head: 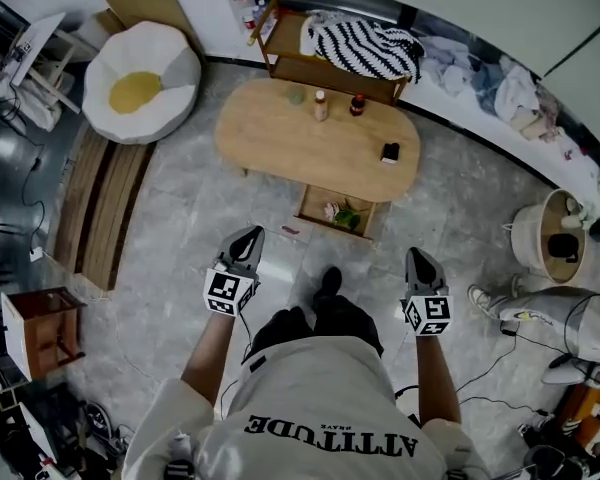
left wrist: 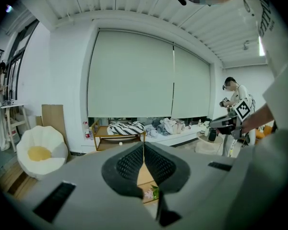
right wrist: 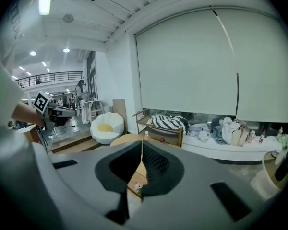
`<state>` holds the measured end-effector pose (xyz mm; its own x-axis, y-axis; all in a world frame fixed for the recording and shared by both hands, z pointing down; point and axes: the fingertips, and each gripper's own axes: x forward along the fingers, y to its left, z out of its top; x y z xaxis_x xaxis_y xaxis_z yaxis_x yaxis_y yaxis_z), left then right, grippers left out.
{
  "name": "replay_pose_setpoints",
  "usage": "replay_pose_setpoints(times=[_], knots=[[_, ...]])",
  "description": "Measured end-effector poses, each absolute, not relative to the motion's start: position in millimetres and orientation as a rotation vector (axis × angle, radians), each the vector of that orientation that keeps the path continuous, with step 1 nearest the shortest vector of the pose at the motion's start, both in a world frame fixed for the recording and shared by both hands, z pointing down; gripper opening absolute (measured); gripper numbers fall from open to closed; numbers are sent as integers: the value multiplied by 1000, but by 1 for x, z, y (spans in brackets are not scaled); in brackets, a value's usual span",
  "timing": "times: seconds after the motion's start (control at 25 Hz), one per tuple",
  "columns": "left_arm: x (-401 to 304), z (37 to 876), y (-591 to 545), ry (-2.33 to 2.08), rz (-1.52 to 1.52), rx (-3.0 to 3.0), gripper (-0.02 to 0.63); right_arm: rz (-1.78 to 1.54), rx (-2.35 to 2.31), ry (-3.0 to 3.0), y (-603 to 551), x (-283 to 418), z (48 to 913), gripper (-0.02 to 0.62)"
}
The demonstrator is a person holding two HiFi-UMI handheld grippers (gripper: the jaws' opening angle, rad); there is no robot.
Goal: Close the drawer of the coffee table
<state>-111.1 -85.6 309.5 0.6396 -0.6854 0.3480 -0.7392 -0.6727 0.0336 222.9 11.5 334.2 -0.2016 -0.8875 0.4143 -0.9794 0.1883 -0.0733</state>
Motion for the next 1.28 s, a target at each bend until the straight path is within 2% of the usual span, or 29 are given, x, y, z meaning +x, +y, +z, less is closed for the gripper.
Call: replay_pose_setpoints(times=[0.6,0.96,1.28], knots=[[-59,343,-131,-1117,569,2696,21,535,1732,-2188,-35,255,373,20],[-72,370,-150,-1043,575,2683,21,613,1745,-2120,-38,226,405,20],[-77,427,-163,-956,617,2668,21,715,1723,-2105,-37,200,459,19]])
